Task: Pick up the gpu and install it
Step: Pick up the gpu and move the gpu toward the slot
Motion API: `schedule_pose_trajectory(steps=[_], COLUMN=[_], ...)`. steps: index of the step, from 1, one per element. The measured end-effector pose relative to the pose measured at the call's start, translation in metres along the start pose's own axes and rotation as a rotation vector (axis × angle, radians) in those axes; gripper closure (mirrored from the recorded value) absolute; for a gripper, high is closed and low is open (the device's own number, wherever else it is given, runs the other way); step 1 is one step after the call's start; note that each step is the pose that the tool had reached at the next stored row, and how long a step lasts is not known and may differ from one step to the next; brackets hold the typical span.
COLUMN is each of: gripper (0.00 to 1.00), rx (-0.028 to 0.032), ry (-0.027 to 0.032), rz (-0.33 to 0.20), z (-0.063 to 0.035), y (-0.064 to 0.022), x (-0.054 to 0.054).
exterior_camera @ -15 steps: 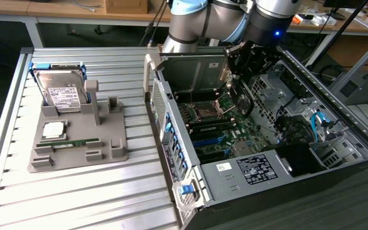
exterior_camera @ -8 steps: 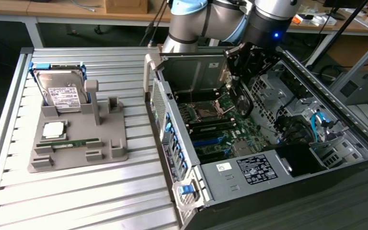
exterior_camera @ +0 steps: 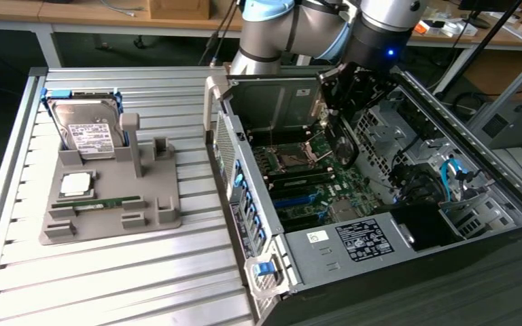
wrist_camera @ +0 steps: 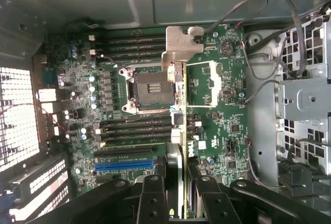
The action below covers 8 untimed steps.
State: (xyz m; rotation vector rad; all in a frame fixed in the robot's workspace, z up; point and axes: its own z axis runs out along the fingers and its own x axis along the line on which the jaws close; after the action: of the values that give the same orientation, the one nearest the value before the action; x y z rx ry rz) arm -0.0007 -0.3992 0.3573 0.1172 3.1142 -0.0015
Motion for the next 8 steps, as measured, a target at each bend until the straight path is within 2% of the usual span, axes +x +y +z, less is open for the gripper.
schedule_pose_trajectory(steps=[8], gripper=[0.73], rx=[0.0001], ry=[0.0], rz=[0.0], z=[0.0046], y=[-0.0006], x=[-0.0014])
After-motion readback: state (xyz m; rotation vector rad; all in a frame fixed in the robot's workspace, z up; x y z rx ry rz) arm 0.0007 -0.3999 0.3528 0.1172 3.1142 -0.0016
